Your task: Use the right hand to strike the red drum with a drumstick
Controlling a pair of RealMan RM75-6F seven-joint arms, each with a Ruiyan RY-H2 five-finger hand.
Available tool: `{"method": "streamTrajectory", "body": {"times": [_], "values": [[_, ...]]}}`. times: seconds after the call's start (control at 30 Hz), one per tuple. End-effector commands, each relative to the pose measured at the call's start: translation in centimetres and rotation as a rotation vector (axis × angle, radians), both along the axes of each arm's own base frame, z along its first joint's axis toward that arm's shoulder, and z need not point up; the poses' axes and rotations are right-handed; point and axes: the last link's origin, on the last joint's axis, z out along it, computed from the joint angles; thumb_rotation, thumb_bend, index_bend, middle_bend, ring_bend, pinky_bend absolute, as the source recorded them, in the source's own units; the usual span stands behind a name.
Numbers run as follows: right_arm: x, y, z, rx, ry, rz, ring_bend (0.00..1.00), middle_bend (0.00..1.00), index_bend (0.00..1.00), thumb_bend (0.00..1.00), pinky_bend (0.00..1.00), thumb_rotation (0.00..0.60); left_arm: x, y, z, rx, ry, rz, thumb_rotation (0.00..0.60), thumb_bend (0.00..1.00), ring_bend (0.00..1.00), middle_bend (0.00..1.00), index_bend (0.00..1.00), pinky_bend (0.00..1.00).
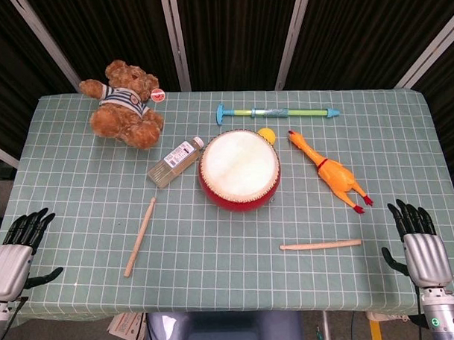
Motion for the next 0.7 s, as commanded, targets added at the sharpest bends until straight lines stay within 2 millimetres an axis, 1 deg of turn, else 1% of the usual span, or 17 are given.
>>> {"method": "streamTrajectory", "body": {"times": [0.03, 0.4, 0.43, 0.47, 0.5, 0.57, 0.6, 0.63, 0.67, 0.7], "values": [[0.0, 0.0, 0.1, -0.002, -0.002, -0.003, 0.0, 0.0, 0.0, 0.36, 0.02, 0.6, 0.0, 0.0, 0.0, 0.0, 0.001, -0.001, 0.6, 0.0, 0.0, 0.0, 0.0, 0.0], [0.1, -0.1, 0.1, -0.001, -0.004, 0.005, 0.0, 0.0, 0.0, 0.36, 0.02, 0.6, 0.0, 0.0, 0.0, 0.002, 0.001, 0.0, 0.6, 0.0, 0.0, 0.0, 0.0, 0.0], [0.1, -0.1, 0.1, -0.001, -0.006, 0.006, 0.02, 0.01, 0.0, 0.36, 0.02, 0.6, 0.0, 0.0, 0.0, 0.002, 0.001, 0.001, 0.6, 0.0, 0.0, 0.0, 0.0, 0.0], [0.2, -0.1, 0.0, 0.0, -0.005, 0.012, 0.07, 0.04, 0.0, 0.36, 0.05, 0.6, 0.0, 0.1, 0.0, 0.002, 0.001, 0.001, 0.6, 0.0, 0.0, 0.0, 0.0, 0.0], [0.3, -0.1, 0.0, 0.001, -0.004, 0.016, 0.19, 0.14, 0.0, 0.36, 0.15, 0.6, 0.0, 0.1, 0.0, 0.002, 0.001, 0.001, 0.6, 0.01, 0.0, 0.0, 0.0, 0.0], [0.7, -0.2, 0.0, -0.004, -0.003, 0.035, 0.54, 0.46, 0.03, 0.36, 0.47, 0.6, -0.1, 0.1, -0.1, 0.0, 0.001, 0.001, 0.6, 0.0, 0.0, 0.0, 0.0, 0.0], [0.9, -0.2, -0.1, -0.006, -0.003, 0.046, 0.66, 0.58, 0.06, 0.36, 0.58, 0.6, -0.1, 0.1, -0.2, -0.002, 0.003, 0.002, 0.6, 0.0, 0.0, 0.0, 0.0, 0.0], [1.0, -0.3, -0.2, -0.004, -0.004, 0.05, 0.8, 0.72, 0.12, 0.36, 0.7, 0.6, -0.1, 0.0, -0.2, -0.004, 0.004, 0.002, 0.6, 0.0, 0.0, 0.0, 0.0, 0.0], [1.1, -0.3, -0.4, 0.005, -0.005, 0.051, 0.86, 0.79, 0.17, 0.36, 0.76, 0.6, 0.0, 0.0, -0.2, -0.005, 0.003, 0.002, 0.6, 0.0, 0.0, 0.0, 0.0, 0.0], [1.2, -0.2, -0.8, 0.023, -0.006, 0.043, 0.93, 0.87, 0.24, 0.36, 0.82, 0.6, 0.0, 0.0, -0.2, -0.006, 0.003, 0.001, 0.6, 0.01, 0.0, 0.0, 0.0, 0.0]]}}
